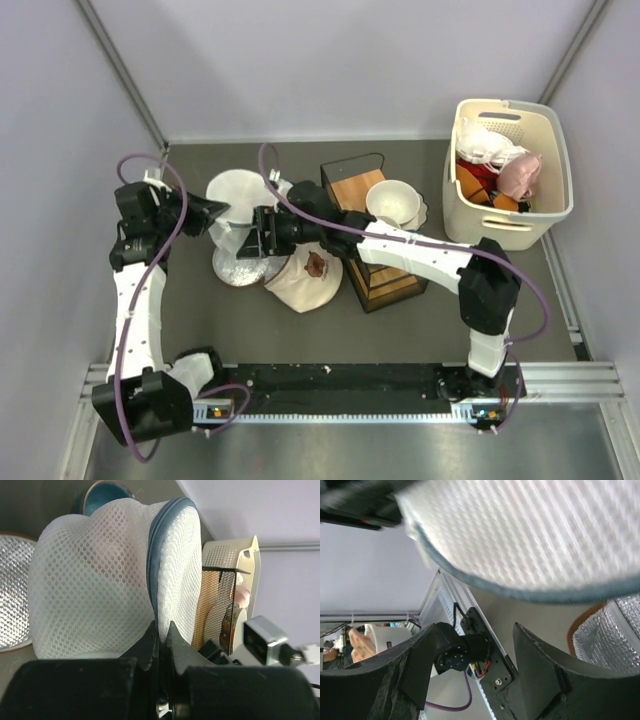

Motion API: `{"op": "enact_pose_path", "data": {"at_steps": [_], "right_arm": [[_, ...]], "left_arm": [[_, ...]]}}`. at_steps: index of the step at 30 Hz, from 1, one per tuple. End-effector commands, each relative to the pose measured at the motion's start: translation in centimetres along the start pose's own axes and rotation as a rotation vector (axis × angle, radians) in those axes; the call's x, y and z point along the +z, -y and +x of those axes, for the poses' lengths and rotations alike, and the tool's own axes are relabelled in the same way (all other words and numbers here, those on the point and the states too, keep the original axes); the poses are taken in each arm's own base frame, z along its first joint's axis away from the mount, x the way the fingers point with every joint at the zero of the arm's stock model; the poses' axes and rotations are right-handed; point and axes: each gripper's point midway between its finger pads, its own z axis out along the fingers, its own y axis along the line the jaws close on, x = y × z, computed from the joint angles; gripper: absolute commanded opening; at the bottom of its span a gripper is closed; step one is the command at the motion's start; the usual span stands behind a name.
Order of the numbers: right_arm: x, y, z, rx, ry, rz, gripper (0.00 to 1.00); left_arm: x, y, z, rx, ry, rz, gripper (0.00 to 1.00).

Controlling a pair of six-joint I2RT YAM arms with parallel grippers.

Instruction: Unzip the laundry bag and remove the bra

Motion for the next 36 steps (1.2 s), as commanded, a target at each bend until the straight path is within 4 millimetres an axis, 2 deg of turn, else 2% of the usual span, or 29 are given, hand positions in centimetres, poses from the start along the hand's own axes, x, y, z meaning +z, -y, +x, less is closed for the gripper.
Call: {"op": "enact_pose_path", "data": {"at_steps": [1,5,6,7,15,21,25,30,34,36], "right_arm": [[-2.7,-5.6,-2.2,-0.076,0.086,-0.155,0.63],[-2.8,-7.1,-3.1,-0.081,0.085,-0.204,0.64],[-2.1,-6.9,-2.7,-0.054,0.059,-0.209,0.64],[-2.2,-7.7,-3.1,-0.05,0.047,-0.244,0.64],[-1.2,-8.9,-4.0,-0.003,0.036,-0.303,0.64],[-0.7,-8.2,-4.2,0.012,0.042,-0.277,0.63],[-0.8,-6.6,-3.6,0.01,0.057,-0.22,0.64],[-0.4,-5.6,-3.3,0.018,0.055,-0.178,0.64],[-0.1,-4.9,-3.3,0.008,0.057,-0.149,0.64],[-0.1,-5.2,-3.6,-0.006,0.069,-0.154,0.63]], "left_arm": [[-0.1,-0.5,1.6,0.007,-0.077,0.004,0.0],[0.3,-0.8,2.4,0.008,-0.105,0.013,0.0],[0.3,-0.7,2.3,0.014,-0.102,0.016,0.0],[0.2,-0.5,2.4,0.023,-0.1,0.019,0.0],[0.0,0.3,2.7,0.069,-0.107,0.049,0.0],[0.0,0.7,2.6,0.077,-0.107,0.065,0.0],[0.1,0.9,2.5,0.071,-0.103,0.072,0.0],[0.1,1.1,2.4,0.075,-0.097,0.081,0.0],[0.0,1.3,2.4,0.082,-0.095,0.085,0.0],[0.0,1.3,2.4,0.083,-0.097,0.088,0.0]]}}
